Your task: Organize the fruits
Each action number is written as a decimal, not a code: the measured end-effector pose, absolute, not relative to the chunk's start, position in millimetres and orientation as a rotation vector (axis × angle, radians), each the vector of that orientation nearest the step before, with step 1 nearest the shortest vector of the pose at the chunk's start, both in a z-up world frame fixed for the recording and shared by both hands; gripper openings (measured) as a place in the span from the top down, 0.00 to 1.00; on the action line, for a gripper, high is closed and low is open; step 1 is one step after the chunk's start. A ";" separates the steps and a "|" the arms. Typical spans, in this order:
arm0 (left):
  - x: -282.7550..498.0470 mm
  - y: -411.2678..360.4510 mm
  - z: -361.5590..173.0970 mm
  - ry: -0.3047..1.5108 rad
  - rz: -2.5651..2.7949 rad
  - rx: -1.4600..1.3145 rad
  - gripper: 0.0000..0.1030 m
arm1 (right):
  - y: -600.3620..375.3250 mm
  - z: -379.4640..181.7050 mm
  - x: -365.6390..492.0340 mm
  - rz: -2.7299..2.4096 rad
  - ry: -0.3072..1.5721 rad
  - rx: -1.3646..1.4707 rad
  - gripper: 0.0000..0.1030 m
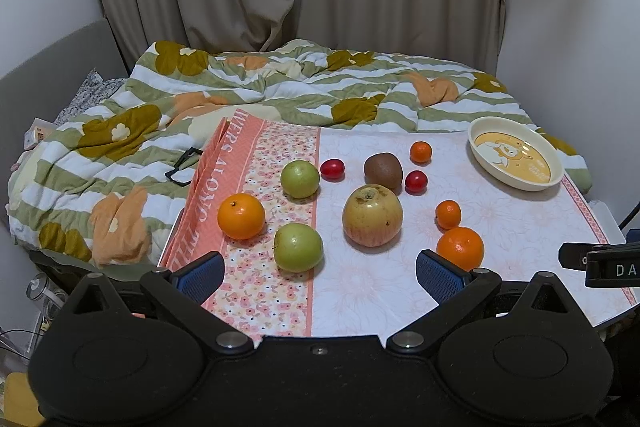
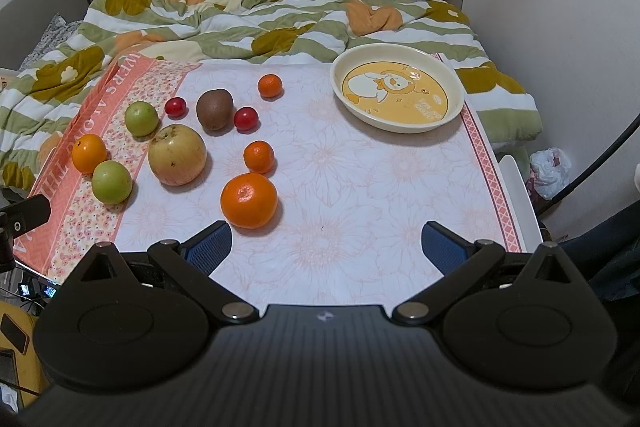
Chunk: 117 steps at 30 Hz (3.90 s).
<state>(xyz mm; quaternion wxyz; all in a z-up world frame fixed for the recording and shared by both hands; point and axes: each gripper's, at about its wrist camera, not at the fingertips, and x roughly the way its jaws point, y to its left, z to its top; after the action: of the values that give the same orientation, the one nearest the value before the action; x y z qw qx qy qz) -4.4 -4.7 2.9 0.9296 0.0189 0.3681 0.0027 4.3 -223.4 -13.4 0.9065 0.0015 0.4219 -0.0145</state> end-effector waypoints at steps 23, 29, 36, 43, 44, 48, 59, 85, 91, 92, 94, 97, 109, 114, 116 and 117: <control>-1.3 -5.5 4.3 0.751 0.001 0.032 0.00 | -222.0 -13.7 10.4 -0.024 0.875 0.004 0.00; 0.2 -2.3 3.0 0.755 0.001 0.030 0.00 | -220.7 -13.1 11.8 -0.023 0.871 0.004 0.00; 0.6 -2.7 2.8 0.755 0.001 0.031 0.00 | -220.6 -12.5 11.7 -0.024 0.872 0.004 0.00; 1.5 -1.3 2.8 0.754 0.005 0.029 0.00 | -220.9 -12.7 10.8 -0.023 0.872 0.006 0.00; 1.4 -1.2 2.7 0.754 0.004 0.029 0.00 | -220.6 -12.5 11.1 -0.024 0.871 0.006 0.00; 1.0 -0.6 2.8 0.753 0.004 0.030 0.00 | -219.2 -11.5 11.8 -0.024 0.869 0.005 0.00; -3.7 4.9 4.4 0.749 0.004 0.022 0.00 | -214.7 -7.7 11.4 -0.025 0.867 0.013 0.00; 51.9 27.7 -67.5 0.751 -0.003 0.125 0.00 | -198.4 -80.0 33.1 0.013 0.845 0.014 0.00; 69.3 20.8 -90.8 0.743 -0.005 0.166 0.01 | -196.0 -102.2 44.2 0.064 0.832 0.016 0.00; 73.1 20.2 -95.1 0.747 -0.007 0.165 0.03 | -194.9 -106.0 47.1 0.068 0.834 0.012 0.00; 80.3 19.6 -102.6 0.756 -0.012 0.164 0.05 | -191.4 -111.2 52.1 0.080 0.829 0.004 0.00; 89.4 19.7 -112.1 0.777 -0.003 0.157 0.06 | -188.5 -118.2 61.5 0.092 0.825 -0.010 0.00; 109.3 21.2 -130.6 0.856 -0.046 0.113 0.40 | -174.9 -129.9 90.5 0.147 0.844 -0.025 0.06; 108.1 18.8 -130.5 0.855 -0.039 0.122 0.41 | -169.9 -133.5 97.6 0.174 0.858 -0.023 0.18; 106.5 18.6 -130.5 0.853 -0.040 0.125 0.41 | -168.0 -134.5 100.5 0.178 0.859 -0.024 0.19; 106.5 18.8 -130.5 0.852 -0.040 0.125 0.41 | -166.9 -135.0 101.9 0.178 0.859 -0.026 0.21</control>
<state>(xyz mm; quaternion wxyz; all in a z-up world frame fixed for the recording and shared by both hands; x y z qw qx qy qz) 106.5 18.8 -130.5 0.9085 0.0605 0.4129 -0.0194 101.9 -166.9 -135.0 0.9053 -0.0126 0.4157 0.0864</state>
